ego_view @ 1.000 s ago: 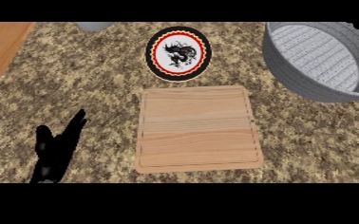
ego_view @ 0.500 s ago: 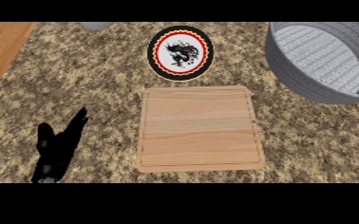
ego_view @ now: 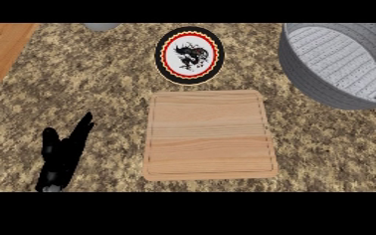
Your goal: Pick the pear from the cutting board and place it in the basket
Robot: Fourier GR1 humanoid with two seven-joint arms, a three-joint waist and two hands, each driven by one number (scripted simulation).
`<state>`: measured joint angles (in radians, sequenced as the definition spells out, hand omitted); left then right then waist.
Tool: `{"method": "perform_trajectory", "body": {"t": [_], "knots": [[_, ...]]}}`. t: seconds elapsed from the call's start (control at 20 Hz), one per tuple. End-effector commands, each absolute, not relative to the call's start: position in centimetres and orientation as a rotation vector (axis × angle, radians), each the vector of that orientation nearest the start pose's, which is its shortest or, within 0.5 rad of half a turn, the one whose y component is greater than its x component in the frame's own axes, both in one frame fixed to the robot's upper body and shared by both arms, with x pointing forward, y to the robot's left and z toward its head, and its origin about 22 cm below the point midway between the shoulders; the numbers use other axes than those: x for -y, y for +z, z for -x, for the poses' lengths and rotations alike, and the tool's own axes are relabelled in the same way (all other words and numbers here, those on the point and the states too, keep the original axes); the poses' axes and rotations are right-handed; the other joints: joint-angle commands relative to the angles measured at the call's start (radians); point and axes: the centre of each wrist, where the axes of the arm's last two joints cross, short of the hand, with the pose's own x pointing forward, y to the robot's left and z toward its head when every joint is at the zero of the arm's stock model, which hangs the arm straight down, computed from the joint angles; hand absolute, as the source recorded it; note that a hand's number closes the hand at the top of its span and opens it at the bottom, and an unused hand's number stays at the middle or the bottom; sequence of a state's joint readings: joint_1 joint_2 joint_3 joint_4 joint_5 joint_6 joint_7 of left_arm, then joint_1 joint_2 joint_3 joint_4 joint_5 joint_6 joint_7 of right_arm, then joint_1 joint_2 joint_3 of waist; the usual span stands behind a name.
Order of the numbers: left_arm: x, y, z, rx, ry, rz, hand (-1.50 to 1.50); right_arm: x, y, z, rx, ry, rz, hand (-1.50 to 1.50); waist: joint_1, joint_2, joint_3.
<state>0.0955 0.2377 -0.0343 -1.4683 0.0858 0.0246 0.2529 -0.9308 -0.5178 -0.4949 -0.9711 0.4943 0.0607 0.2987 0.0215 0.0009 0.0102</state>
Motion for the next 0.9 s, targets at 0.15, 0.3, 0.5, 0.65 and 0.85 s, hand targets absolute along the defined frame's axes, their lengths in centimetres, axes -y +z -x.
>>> {"method": "perform_trajectory", "body": {"t": [0.15,0.3,0.5,0.65,0.85], "knots": [[-28.3,-5.1,-20.4,1.025,-0.057,-0.168,0.00,38.9,20.4,-41.5,1.515,0.020,0.743,1.50,0.000,0.007,-0.009],[-29.4,-6.0,-20.0,1.021,-0.050,-0.151,0.00,40.6,20.0,-41.2,1.518,0.031,0.753,1.50,0.000,0.008,-0.010],[-30.4,-4.8,-20.8,1.021,-0.057,-0.155,0.00,42.5,19.7,-40.4,1.374,0.067,1.038,1.50,0.006,0.013,-0.010],[-29.5,-5.8,-20.0,1.029,-0.057,-0.131,0.00,45.0,19.0,-39.3,1.359,0.212,1.026,1.50,0.014,0.018,-0.009],[-28.8,-4.7,-19.3,1.042,-0.063,-0.120,0.00,46.5,17.4,-38.6,1.390,0.214,1.074,-1.50,0.025,0.017,-0.007]]}}
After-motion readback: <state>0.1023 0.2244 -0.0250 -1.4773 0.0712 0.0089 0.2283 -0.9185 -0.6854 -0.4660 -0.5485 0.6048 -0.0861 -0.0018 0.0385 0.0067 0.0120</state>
